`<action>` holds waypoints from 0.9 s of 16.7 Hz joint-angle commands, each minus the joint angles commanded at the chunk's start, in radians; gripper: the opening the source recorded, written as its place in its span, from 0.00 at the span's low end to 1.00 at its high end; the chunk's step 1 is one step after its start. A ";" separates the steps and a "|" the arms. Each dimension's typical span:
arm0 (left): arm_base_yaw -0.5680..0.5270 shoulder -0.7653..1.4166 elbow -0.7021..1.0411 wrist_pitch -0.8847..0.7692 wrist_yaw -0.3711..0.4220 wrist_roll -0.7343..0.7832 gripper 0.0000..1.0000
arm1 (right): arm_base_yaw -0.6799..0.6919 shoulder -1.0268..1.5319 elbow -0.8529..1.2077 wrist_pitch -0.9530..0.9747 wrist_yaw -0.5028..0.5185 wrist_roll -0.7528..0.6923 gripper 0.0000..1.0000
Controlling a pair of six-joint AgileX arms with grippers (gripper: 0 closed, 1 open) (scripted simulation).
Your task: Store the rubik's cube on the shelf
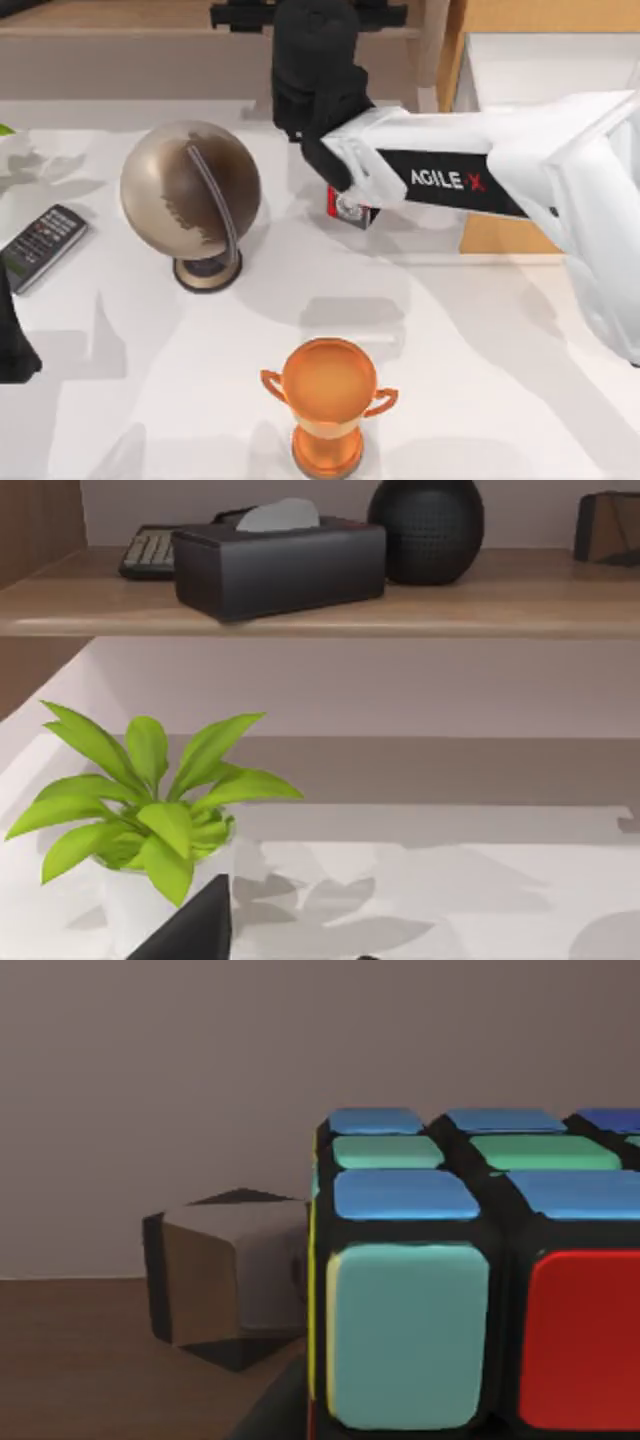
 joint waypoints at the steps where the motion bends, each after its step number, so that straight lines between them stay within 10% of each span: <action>1: 0.000 0.000 0.000 0.000 0.000 0.000 1.00 | -0.008 0.012 0.019 -0.016 -0.009 -0.002 0.00; 6: 0.000 0.000 0.000 0.000 0.000 0.000 1.00 | -0.014 0.024 0.032 -0.029 -0.017 -0.003 0.00; 15: 0.000 0.000 0.000 0.000 0.000 0.000 1.00 | -0.014 0.024 0.032 -0.029 -0.017 -0.003 0.68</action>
